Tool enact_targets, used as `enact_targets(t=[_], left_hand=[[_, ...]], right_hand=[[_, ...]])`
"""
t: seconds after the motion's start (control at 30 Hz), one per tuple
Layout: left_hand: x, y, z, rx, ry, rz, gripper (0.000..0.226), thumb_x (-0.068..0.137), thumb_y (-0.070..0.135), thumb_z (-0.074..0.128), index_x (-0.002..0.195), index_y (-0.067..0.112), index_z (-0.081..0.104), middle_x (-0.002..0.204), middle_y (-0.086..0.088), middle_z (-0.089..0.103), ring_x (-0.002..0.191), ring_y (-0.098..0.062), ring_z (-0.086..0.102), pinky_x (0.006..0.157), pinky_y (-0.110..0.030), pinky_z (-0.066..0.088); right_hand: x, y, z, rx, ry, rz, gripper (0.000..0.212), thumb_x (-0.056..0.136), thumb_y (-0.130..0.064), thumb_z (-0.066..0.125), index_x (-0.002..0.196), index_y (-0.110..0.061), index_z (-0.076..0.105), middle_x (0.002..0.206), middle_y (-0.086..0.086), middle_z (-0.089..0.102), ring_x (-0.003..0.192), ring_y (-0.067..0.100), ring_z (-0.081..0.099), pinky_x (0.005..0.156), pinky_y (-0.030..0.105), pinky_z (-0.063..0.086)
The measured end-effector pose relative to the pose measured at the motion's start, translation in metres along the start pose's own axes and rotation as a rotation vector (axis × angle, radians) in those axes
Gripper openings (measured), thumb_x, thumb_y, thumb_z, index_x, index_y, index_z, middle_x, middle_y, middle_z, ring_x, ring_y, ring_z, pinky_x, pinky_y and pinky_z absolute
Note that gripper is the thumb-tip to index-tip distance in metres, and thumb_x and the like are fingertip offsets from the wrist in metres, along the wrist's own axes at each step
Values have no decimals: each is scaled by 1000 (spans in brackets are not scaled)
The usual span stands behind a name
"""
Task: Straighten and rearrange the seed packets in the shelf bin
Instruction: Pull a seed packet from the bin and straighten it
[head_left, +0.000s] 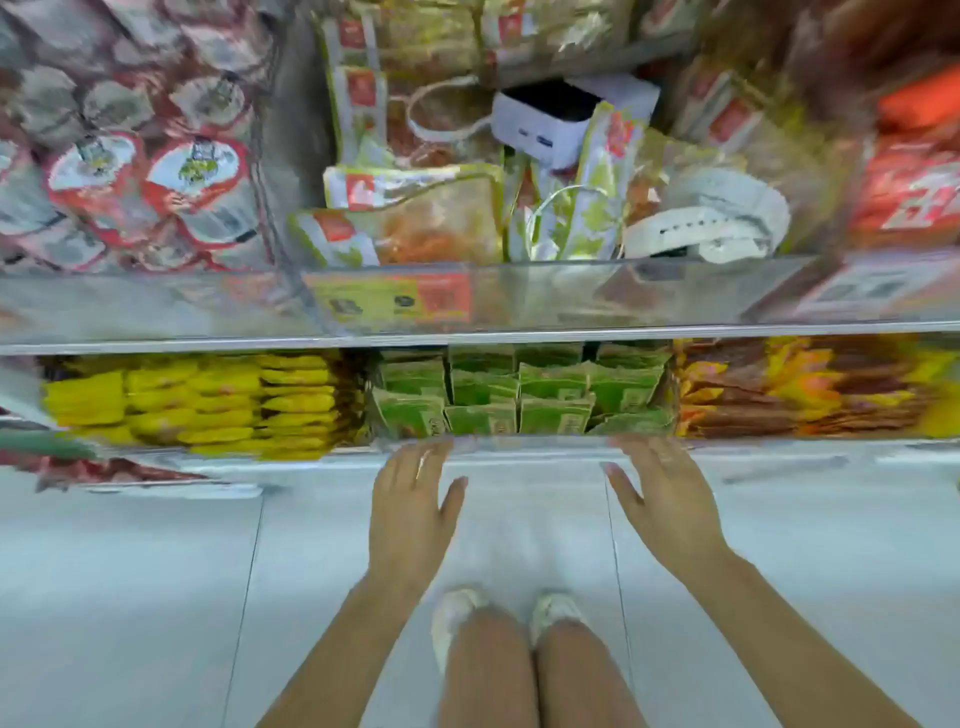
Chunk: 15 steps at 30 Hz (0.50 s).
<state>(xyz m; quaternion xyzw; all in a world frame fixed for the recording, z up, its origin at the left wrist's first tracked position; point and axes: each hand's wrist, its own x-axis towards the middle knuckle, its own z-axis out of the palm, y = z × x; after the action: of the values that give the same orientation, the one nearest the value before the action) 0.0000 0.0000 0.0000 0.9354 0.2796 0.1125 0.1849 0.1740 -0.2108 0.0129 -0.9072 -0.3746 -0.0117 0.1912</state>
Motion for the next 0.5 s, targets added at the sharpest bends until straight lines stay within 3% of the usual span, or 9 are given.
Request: enact_targets(t=[0.1, 0.2, 0.33, 0.5], left_hand=[[8, -19, 32, 93, 128, 132, 38, 93, 31, 46, 119, 10, 64, 113, -13, 65, 104, -31, 55, 95, -37, 36], [14, -27, 56, 71, 250, 243, 33, 95, 26, 50, 118, 8, 65, 113, -12, 63, 106, -30, 53, 97, -41, 40], [26, -32, 60, 60, 299, 213, 30, 93, 33, 47, 108, 14, 64, 104, -4, 65, 95, -27, 58, 85, -36, 40], [29, -31, 54, 40, 278, 180, 25, 92, 35, 52, 104, 16, 63, 95, -2, 65, 86, -27, 58, 77, -36, 39]], right_hand=[[4, 14, 36, -54, 166, -41, 39, 91, -33, 44, 99, -5, 70, 91, 14, 68, 81, 36, 62, 78, 35, 37], [3, 25, 62, -63, 308, -135, 28, 92, -26, 52, 103, -8, 70, 98, 13, 66, 88, 34, 59, 80, 40, 41], [10, 36, 77, -60, 426, -175, 23, 88, -27, 64, 98, -7, 70, 96, 15, 65, 87, 38, 61, 74, 47, 47], [9, 34, 78, -137, 396, -157, 33, 83, -36, 68, 101, -9, 65, 96, 12, 62, 86, 36, 58, 73, 44, 45]])
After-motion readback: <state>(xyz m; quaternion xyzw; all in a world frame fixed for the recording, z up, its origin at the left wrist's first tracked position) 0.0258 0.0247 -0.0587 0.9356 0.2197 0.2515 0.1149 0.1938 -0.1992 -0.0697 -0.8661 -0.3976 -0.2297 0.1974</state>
